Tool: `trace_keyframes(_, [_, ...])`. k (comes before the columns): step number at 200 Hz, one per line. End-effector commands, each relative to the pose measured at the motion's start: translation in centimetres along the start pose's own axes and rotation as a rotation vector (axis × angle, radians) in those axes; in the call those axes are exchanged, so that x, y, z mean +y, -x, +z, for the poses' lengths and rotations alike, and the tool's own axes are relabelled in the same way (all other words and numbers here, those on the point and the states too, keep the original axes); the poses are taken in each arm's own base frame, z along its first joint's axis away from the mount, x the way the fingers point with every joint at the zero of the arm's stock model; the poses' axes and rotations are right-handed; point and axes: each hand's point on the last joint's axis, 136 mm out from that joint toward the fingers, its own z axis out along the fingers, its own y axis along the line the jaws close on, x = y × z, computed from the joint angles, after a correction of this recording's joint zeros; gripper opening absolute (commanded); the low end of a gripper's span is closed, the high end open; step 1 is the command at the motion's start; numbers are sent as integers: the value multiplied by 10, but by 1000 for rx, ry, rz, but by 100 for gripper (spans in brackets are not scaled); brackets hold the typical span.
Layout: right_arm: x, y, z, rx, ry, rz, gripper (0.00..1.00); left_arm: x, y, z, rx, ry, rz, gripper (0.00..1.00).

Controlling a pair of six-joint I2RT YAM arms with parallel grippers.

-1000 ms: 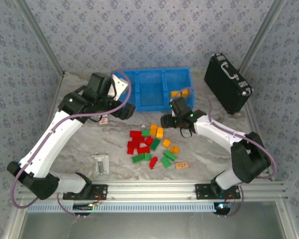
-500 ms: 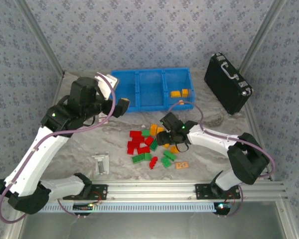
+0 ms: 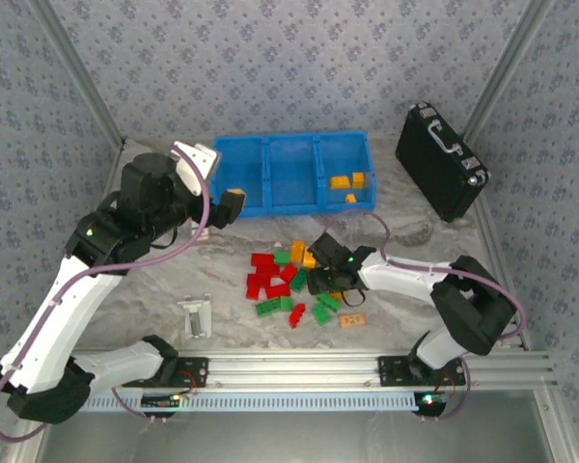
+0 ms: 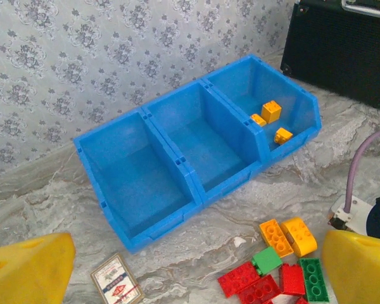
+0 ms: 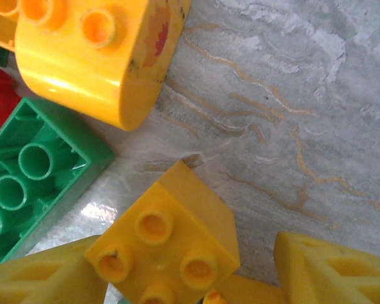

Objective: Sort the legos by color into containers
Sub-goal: Pick up the lego from the center of the table, then place the lego in the container.

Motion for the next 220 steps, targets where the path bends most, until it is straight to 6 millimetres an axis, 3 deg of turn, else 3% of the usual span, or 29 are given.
trace_keyframes(1, [-1, 11, 4, -50, -31, -36, 67, 2, 15, -17, -56, 5, -23, 100])
trace_keyframes(37, [7, 21, 13, -41, -8, -83, 63, 3, 18, -20, -69, 6, -35, 100])
trace_keyframes(73, [5, 19, 19, -19, -15, -84, 44, 7, 21, -24, -82, 26, -38, 100])
trace_keyframes(98, [0, 17, 14, -17, -23, -74, 37, 6, 20, -23, -80, 23, -31, 100])
trace_keyframes(122, [-6, 27, -2, -41, -25, -50, 35, 13, 21, -22, -86, 62, -17, 100])
trace_keyframes(143, [-18, 60, -26, -116, -17, -18, 34, 17, 26, -24, -124, 86, -13, 100])
trace_keyframes(180, [-51, 143, -56, -254, 6, 57, 33, 21, 37, -26, -195, 111, -17, 100])
trace_keyframes(201, [-73, 182, -53, -308, -24, 110, 33, 21, 34, -18, -183, 115, -10, 100])
trace_keyframes(206, [-74, 200, -57, -342, -15, 121, 32, 21, 34, -16, -182, 116, -10, 100])
trace_keyframes(220, [-80, 223, -48, -358, -19, 138, 33, 20, 31, -11, -173, 115, 2, 100])
